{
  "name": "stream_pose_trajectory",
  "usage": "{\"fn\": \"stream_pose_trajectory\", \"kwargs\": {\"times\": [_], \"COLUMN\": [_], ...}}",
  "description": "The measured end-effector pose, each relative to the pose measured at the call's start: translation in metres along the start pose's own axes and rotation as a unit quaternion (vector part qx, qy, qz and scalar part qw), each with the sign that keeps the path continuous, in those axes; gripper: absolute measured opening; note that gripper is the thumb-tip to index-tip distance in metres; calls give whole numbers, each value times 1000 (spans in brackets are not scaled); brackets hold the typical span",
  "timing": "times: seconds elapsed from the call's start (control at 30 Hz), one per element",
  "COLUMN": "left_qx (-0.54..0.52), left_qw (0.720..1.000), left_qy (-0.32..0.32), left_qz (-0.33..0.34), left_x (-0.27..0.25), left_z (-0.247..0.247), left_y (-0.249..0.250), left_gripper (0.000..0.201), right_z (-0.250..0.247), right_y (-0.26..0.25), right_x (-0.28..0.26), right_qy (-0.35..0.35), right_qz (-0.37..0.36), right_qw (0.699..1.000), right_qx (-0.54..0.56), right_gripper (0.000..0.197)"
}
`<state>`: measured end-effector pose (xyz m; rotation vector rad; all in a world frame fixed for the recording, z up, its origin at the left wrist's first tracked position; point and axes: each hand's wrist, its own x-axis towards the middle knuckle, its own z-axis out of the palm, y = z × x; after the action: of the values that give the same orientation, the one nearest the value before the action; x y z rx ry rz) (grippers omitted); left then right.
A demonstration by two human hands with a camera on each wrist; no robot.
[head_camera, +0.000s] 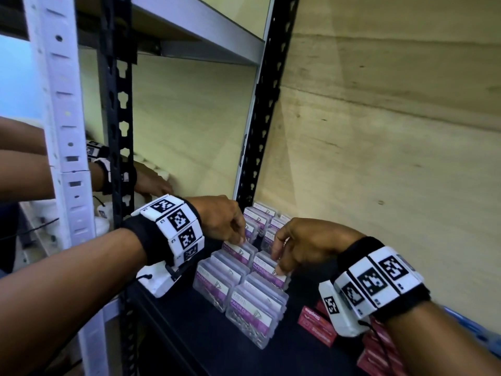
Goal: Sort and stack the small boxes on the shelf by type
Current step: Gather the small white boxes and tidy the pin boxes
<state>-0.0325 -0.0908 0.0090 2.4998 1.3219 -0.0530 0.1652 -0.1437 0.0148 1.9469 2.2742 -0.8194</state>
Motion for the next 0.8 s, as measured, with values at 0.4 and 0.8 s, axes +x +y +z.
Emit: {"fn": "stream_pose_trajectory", "kwargs": {"times": [0.4,0.8], "left_qx": [18,-29], "left_qw": [999,997], "left_qy": [-34,-78], "left_qz": [2,-2], "left_x": [-14,-10], "left_z": [-1,-6], "left_y": [13,9], "left_gripper": [18,12], "right_z": [6,0], "right_y": [-4,-1], "right_x": [-26,-25], "right_qy": [-17,-36], "right_qz": [-21,-35], "right_qw": [1000,999], "right_qx": [4,-15], "right_gripper": [24,17]}}
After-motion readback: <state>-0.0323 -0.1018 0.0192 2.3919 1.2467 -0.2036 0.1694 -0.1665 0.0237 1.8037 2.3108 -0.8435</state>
